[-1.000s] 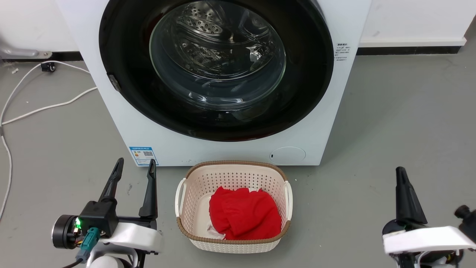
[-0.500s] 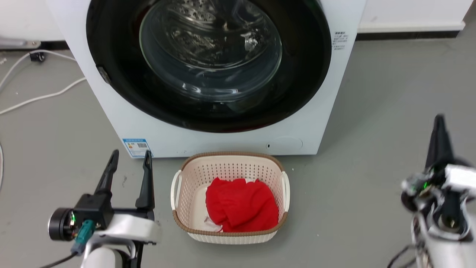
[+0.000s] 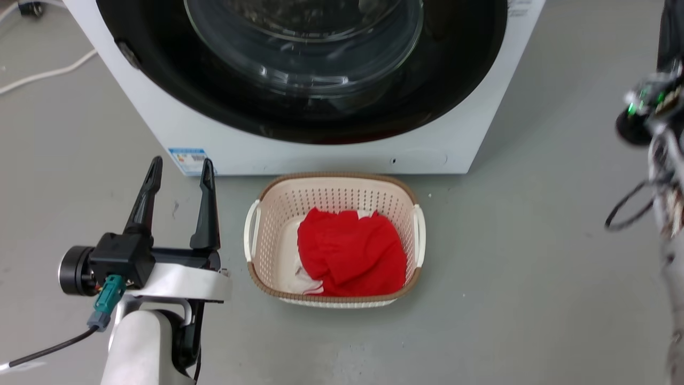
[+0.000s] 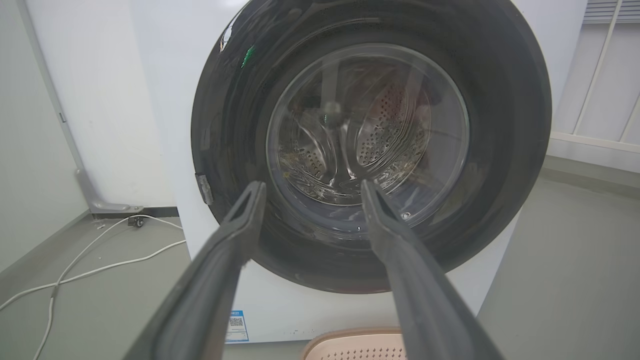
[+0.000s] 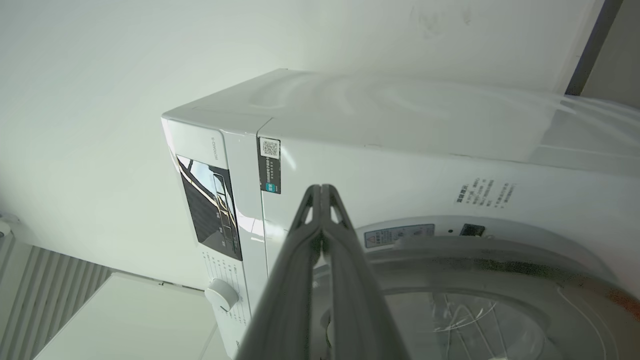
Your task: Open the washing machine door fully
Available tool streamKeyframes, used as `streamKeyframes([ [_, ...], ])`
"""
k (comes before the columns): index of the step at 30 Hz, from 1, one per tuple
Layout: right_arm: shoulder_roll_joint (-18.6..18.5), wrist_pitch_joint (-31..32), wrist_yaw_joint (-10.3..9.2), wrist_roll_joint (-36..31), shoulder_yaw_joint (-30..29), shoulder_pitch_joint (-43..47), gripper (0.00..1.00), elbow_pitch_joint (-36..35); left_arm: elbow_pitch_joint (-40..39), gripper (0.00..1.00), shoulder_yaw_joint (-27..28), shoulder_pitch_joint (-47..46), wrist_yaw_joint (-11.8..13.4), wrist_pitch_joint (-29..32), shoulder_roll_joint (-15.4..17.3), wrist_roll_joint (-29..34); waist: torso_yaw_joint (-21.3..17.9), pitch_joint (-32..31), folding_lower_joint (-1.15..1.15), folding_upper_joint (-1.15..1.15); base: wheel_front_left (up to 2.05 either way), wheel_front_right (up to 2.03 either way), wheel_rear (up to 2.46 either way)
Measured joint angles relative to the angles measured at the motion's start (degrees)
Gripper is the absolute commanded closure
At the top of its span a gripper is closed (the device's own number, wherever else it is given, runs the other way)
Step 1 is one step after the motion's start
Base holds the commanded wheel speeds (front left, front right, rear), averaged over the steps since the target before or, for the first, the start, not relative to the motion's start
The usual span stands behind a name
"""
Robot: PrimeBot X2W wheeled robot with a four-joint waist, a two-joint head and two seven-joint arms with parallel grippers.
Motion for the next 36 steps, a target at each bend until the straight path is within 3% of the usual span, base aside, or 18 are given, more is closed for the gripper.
streamKeyframes([
  [6, -2.82, 8.12, 0.00, -3.19, 6.31, -13.89, 1.00, 12.29, -0.68, 0.00, -0.12, -1.93, -0.41, 0.00, -0.01, -0.22, 1.31, 3.60, 0.00, 0.00, 0.00, 0.00, 0.00],
  [17, -1.20, 18.22, 0.00, -10.90, 15.56, -32.72, 1.00, 29.61, -2.68, 0.00, -0.53, -4.76, -0.70, 0.00, 0.02, -0.31, 3.30, 9.67, 0.00, 0.00, 0.00, 0.00, 0.00],
  [27, -1.20, 19.20, 0.00, -16.67, 19.94, -39.98, 1.00, 34.40, -3.45, 0.00, -0.65, -6.05, -0.77, 0.00, 0.00, -0.70, 4.66, 13.90, 0.00, 0.00, 0.00, 0.00, 0.00],
  [36, -1.35, 29.74, 0.00, -15.64, 19.79, -39.94, 1.00, 34.73, -2.91, 0.00, -0.75, -6.58, -0.78, 0.00, -0.05, -0.49, 4.23, 13.50, 0.00, 0.00, 0.00, 0.00, 0.00],
])
